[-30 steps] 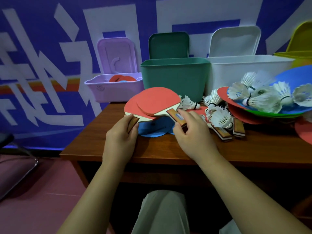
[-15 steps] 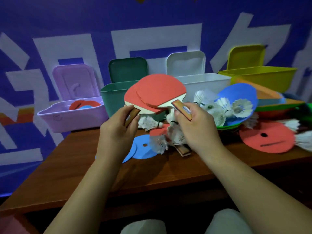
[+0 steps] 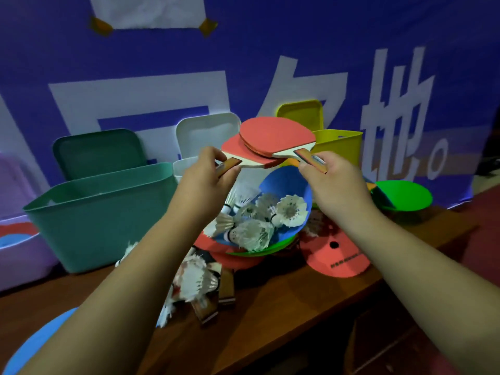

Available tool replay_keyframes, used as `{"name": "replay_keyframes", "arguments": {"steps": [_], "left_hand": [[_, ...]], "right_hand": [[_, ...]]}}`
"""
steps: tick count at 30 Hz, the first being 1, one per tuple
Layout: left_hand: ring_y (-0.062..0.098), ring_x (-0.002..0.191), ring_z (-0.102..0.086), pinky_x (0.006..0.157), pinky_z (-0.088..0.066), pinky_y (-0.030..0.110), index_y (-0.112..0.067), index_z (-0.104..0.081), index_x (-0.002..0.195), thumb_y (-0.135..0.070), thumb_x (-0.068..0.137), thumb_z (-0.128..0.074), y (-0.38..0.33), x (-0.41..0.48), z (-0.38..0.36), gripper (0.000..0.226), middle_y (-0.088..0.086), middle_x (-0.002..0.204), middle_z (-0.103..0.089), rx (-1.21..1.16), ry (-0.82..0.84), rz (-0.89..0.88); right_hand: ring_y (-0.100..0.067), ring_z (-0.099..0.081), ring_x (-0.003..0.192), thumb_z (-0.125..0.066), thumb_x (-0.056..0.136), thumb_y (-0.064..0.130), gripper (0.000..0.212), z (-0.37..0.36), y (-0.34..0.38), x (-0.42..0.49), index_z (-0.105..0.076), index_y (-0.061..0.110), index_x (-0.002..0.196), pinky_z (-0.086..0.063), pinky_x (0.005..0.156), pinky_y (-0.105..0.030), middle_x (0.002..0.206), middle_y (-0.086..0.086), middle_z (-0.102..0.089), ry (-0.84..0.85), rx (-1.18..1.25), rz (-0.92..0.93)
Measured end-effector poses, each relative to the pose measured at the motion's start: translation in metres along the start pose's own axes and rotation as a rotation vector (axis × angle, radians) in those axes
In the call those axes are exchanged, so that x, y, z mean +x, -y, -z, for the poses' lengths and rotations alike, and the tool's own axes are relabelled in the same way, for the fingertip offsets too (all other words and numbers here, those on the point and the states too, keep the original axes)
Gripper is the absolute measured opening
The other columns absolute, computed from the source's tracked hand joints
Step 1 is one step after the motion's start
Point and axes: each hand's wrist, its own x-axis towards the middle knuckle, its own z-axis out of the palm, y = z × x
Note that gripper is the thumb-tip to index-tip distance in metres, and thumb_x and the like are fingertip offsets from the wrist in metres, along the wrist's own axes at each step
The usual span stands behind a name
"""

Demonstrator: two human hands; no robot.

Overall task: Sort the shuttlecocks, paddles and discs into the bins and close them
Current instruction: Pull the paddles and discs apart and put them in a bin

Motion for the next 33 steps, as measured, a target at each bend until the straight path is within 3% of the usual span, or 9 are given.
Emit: {"name": "replay_keyframes", "arguments": {"steps": [5, 9, 15, 19, 25, 26, 28, 30, 33], "left_hand": [[-0.007, 0.077, -0.058, 0.059, -0.036, 0.006, -0.021, -0.049, 0.112, -0.04, 0.102, -0.064, -0.016, 0.053, -0.036, 0.026, -0.033, 0.088, -0.057, -0.083, 0.11, 0.014], [0.016, 0.069, -0.054, 0.059, -0.042, 0.031, -0.018, -0.049, 0.117, -0.032, 0.1, -0.062, -0.026, 0.096, -0.064, 0.025, -0.001, 0.091, -0.063, -0.114, 0.248, 0.059], [0.021, 0.067, -0.047, 0.06, -0.044, 0.037, -0.007, -0.053, 0.116, -0.034, 0.081, -0.061, -0.031, 0.166, -0.11, 0.045, 0.014, 0.087, -0.057, -0.29, 0.404, 0.196], [0.024, 0.071, -0.036, 0.053, -0.03, 0.032, 0.002, -0.067, 0.095, -0.017, 0.094, -0.058, -0.032, 0.209, -0.143, 0.02, 0.012, 0.081, -0.046, -0.282, 0.493, 0.193], [0.022, 0.072, -0.045, 0.058, -0.035, 0.032, -0.003, -0.067, 0.106, -0.034, 0.102, -0.064, -0.028, 0.254, -0.197, 0.031, 0.015, 0.089, -0.053, -0.263, 0.526, 0.236], [0.02, 0.076, -0.052, 0.061, -0.041, 0.03, -0.006, -0.063, 0.113, -0.041, 0.099, -0.067, -0.024, 0.258, -0.206, 0.038, 0.015, 0.095, -0.059, -0.287, 0.513, 0.247], [0.025, 0.102, -0.065, 0.087, -0.057, 0.041, -0.014, -0.049, 0.134, -0.059, 0.09, -0.068, -0.005, 0.272, -0.232, 0.066, 0.013, 0.124, -0.065, -0.219, 0.554, 0.251], [0.035, 0.125, -0.059, 0.107, -0.049, 0.056, -0.016, -0.044, 0.148, -0.063, 0.099, -0.051, 0.008, 0.274, -0.248, 0.068, 0.016, 0.143, -0.058, -0.066, 0.703, 0.234], [0.039, 0.142, -0.047, 0.118, -0.038, 0.055, -0.01, -0.037, 0.159, -0.066, 0.105, -0.032, 0.0, 0.259, -0.242, 0.077, 0.017, 0.16, -0.042, 0.068, 0.823, 0.192]], "right_hand": [[-0.031, -0.065, 0.08, -0.064, 0.098, 0.037, 0.019, 0.016, -0.022, 0.04, -0.07, 0.019, 0.097, -0.047, 0.065, -0.037, 0.075, -0.002, -0.064, -0.03, -0.011, -0.068], [-0.029, -0.048, 0.061, -0.066, 0.092, 0.038, 0.025, 0.026, -0.046, 0.075, -0.062, 0.018, 0.077, -0.051, 0.065, -0.055, 0.059, 0.003, -0.046, -0.043, 0.122, -0.183], [-0.022, -0.043, 0.054, -0.064, 0.087, 0.043, 0.023, 0.044, -0.069, 0.118, -0.057, 0.024, 0.077, -0.041, 0.061, -0.043, 0.059, 0.0, -0.04, -0.039, 0.213, -0.226], [-0.019, -0.042, 0.054, -0.062, 0.098, 0.032, 0.026, 0.054, -0.083, 0.139, -0.054, 0.021, 0.076, -0.039, 0.051, -0.031, 0.06, 0.001, -0.04, -0.061, 0.239, -0.246], [-0.022, -0.044, 0.058, -0.063, 0.096, 0.035, 0.028, 0.065, -0.104, 0.163, -0.056, 0.02, 0.074, -0.044, 0.063, -0.042, 0.06, 0.0, -0.043, -0.066, 0.234, -0.257], [-0.023, -0.044, 0.058, -0.062, 0.096, 0.035, 0.027, 0.065, -0.106, 0.166, -0.057, 0.02, 0.074, -0.043, 0.063, -0.043, 0.061, -0.002, -0.043, -0.062, 0.232, -0.254], [-0.025, -0.042, 0.061, -0.062, 0.096, 0.035, 0.026, 0.064, -0.11, 0.172, -0.057, 0.018, 0.077, -0.041, 0.064, -0.043, 0.065, -0.005, -0.042, -0.05, 0.226, -0.244], [-0.026, -0.042, 0.064, -0.061, 0.096, 0.036, 0.023, 0.062, -0.113, 0.178, -0.06, 0.017, 0.082, -0.041, 0.064, -0.043, 0.068, -0.007, -0.044, -0.023, 0.196, -0.242], [-0.027, -0.041, 0.067, -0.061, 0.095, 0.035, 0.022, 0.054, -0.12, 0.187, -0.06, 0.018, 0.08, -0.039, 0.065, -0.044, 0.07, -0.008, -0.043, -0.009, 0.178, -0.243]]}}
